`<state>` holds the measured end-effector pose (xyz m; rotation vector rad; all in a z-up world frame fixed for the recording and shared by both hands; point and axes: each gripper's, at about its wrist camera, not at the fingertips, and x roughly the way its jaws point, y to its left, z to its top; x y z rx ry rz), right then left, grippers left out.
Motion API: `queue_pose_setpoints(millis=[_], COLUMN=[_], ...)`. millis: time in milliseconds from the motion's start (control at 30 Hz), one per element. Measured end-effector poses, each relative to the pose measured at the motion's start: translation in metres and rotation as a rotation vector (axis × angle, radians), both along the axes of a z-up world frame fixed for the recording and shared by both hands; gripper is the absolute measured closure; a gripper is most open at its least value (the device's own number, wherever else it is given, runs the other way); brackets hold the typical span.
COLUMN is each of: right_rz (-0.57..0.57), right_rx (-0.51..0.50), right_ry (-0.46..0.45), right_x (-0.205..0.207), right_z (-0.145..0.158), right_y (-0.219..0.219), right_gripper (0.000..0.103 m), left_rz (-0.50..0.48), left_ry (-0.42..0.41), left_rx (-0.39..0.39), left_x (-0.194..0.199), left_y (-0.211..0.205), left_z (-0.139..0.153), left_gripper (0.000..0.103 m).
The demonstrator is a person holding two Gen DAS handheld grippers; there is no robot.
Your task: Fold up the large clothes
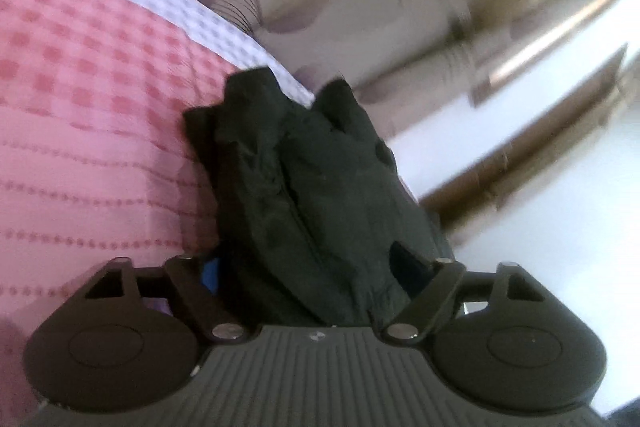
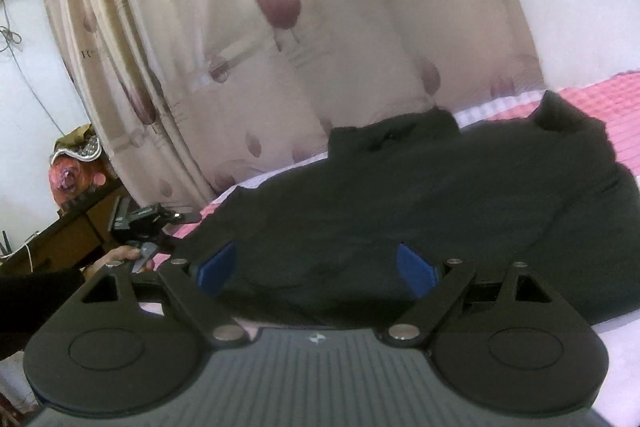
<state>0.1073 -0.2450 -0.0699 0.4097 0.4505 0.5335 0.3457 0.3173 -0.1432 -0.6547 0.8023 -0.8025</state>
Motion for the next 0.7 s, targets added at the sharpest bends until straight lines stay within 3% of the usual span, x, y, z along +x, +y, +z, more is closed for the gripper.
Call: queue_pose_setpoints(millis=[33,100,167,367,533,600,667,700], right_rz=[0.008,0.022,0.044,0.084,0.083,0.074,0.068,0.064], right_rx=[0.001,-0.001,-0.003,-0.088,-0.192,-0.262,-0.374,-0.424], right_ry=[0.004,0.02,0.034,-0.036,-0.124,-0.105,-0.108,-0.095], right_x=[0.001,0.003,0.004,0.016,0.057,0.08,0.1,0.11], right_z=[0.0,-0.001,-0.002,0.011,0.032,0.037,0.037,0.035], right_y=[0.003,0.01,0.016,0.04,0.062,0.076,0.092,0.099], right_gripper=[0.014,0.014,0.014,0.014,0.014,0.015,0.044,0.077], left_rz=[-0.009,-0.004,-0.01,-0.028,-0.025,-0.026,-0.025,-0.025], left_ry=[0.006,0.019,0.022,-0.012,-0.012,-0.014,-0.01,-0.009], left_rx=[-0.005,0.002,-0.02,0.032,0.034,0.031,0.025,0.023], left_x=[0.004,0.011,0.014,0.012,0.011,0.011,0.012,0.012], left_y=[0.0,0.001,0.001,-0.005,-0.005,-0.005,-0.004,-0.004], left_z=[-0.003,-0.01,-0.015,-0.01,-0.011,-0.011,-0.012,-0.012], left_gripper=[0.034,0.057,0.063,0.065,0.065,0.065,0.063,0.063])
